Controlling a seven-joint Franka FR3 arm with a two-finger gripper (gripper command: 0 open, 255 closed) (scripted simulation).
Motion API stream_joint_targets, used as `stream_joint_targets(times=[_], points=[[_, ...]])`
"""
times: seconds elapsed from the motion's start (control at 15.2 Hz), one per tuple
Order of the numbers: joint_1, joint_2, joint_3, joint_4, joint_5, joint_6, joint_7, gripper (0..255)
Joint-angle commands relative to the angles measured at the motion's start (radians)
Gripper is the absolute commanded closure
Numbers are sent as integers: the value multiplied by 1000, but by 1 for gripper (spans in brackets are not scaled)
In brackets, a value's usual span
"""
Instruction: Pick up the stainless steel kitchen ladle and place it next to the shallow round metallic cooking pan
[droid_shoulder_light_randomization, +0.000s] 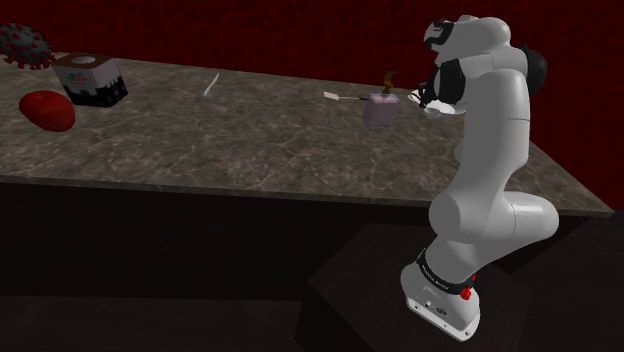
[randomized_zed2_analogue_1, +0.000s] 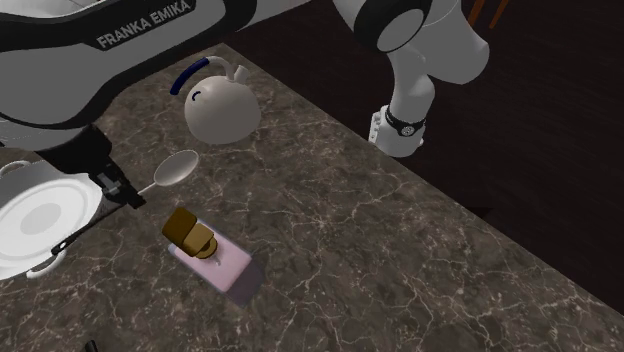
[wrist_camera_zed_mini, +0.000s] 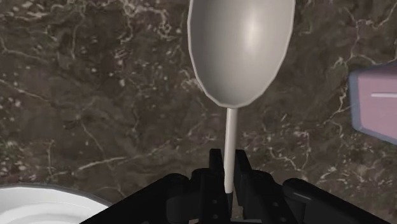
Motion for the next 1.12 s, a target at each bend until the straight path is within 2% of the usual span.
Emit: stream_joint_targets(times=[0.0, 0.59, 1.06], points=[[2, 6, 1, -17, 3, 22, -5, 255], [14, 31, 10, -103, 19, 126, -28, 255], [14, 31, 10, -103, 19, 126, -28, 255]])
